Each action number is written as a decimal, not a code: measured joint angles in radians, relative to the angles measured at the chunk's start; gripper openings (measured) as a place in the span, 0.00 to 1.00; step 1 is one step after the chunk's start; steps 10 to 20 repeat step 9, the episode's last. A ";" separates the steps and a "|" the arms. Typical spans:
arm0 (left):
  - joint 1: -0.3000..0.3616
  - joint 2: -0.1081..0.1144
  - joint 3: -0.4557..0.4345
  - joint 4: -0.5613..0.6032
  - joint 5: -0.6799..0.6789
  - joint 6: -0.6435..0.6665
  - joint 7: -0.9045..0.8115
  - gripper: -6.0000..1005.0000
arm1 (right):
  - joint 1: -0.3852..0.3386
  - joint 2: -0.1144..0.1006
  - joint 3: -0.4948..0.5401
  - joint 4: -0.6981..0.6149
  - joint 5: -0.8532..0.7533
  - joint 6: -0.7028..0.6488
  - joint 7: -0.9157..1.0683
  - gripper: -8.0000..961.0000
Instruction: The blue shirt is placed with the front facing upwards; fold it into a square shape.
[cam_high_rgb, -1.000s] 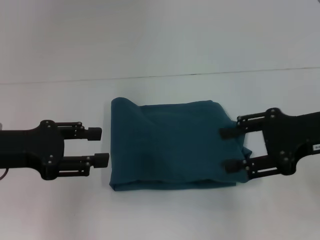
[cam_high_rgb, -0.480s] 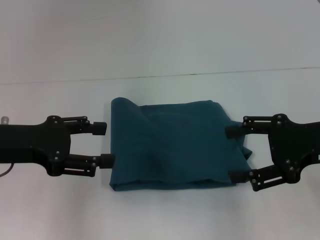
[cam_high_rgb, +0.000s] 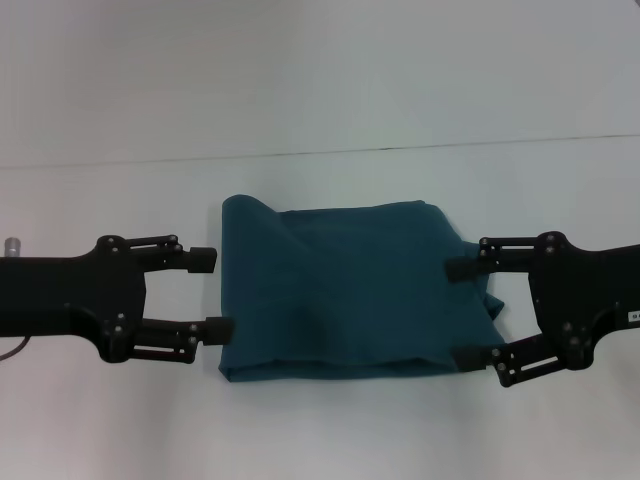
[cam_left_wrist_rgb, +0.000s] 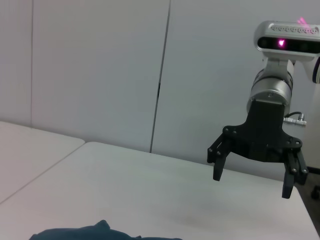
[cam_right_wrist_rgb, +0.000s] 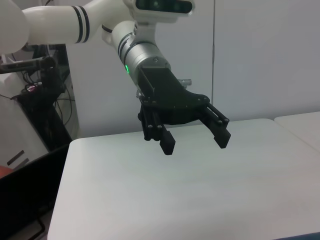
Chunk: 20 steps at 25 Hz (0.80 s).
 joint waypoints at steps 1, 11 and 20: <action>0.004 -0.004 0.000 -0.007 0.000 -0.001 0.010 0.85 | 0.001 -0.001 0.001 0.001 0.000 0.001 0.000 0.98; 0.014 -0.021 0.000 -0.018 0.000 0.002 0.050 0.85 | 0.003 0.001 0.002 -0.002 0.000 0.002 0.000 0.98; 0.014 -0.021 0.000 -0.018 0.000 0.002 0.050 0.85 | 0.003 0.001 0.002 -0.002 0.000 0.002 0.000 0.98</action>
